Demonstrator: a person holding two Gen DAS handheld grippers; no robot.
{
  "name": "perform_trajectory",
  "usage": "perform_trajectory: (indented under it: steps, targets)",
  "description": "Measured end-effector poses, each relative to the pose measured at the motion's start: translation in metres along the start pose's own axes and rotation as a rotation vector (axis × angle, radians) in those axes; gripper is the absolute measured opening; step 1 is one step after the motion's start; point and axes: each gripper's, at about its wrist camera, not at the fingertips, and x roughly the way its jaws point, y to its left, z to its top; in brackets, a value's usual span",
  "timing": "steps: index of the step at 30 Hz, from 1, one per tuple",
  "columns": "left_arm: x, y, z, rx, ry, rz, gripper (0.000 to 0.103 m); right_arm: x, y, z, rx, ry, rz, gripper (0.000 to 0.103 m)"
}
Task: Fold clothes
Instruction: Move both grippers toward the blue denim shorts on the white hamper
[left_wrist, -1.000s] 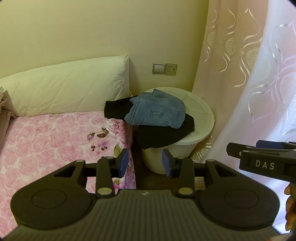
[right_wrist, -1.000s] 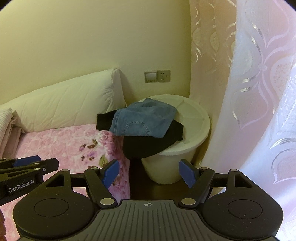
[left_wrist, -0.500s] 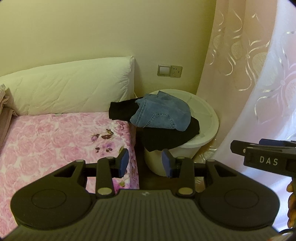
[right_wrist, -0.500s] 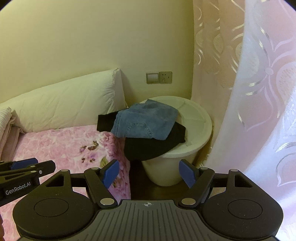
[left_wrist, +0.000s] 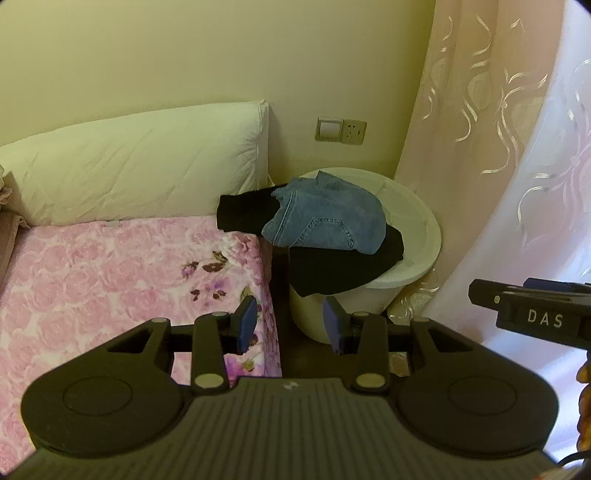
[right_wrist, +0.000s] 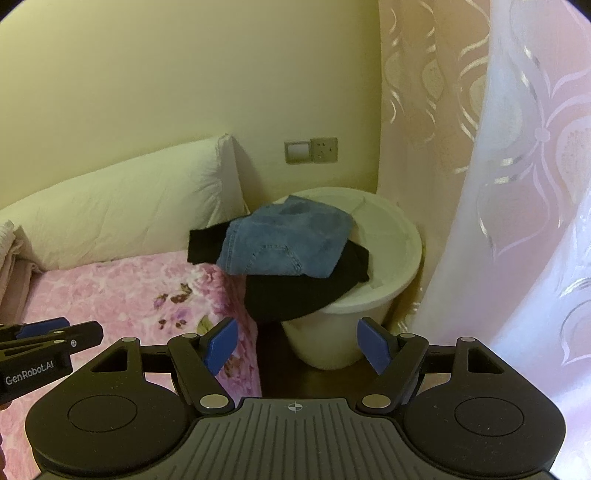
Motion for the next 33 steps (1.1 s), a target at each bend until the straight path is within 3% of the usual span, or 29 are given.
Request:
perform_trajectory:
  steps: [17,33]
  targets:
    - [0.039,0.011,0.017,-0.015,0.055,0.001,0.035,0.033,0.006,0.009,-0.036,0.04,0.005,0.075]
    - [0.155,-0.013,0.061,-0.032,0.161,-0.045,0.035,0.137,-0.043,0.052,0.009,0.167,0.029,0.075]
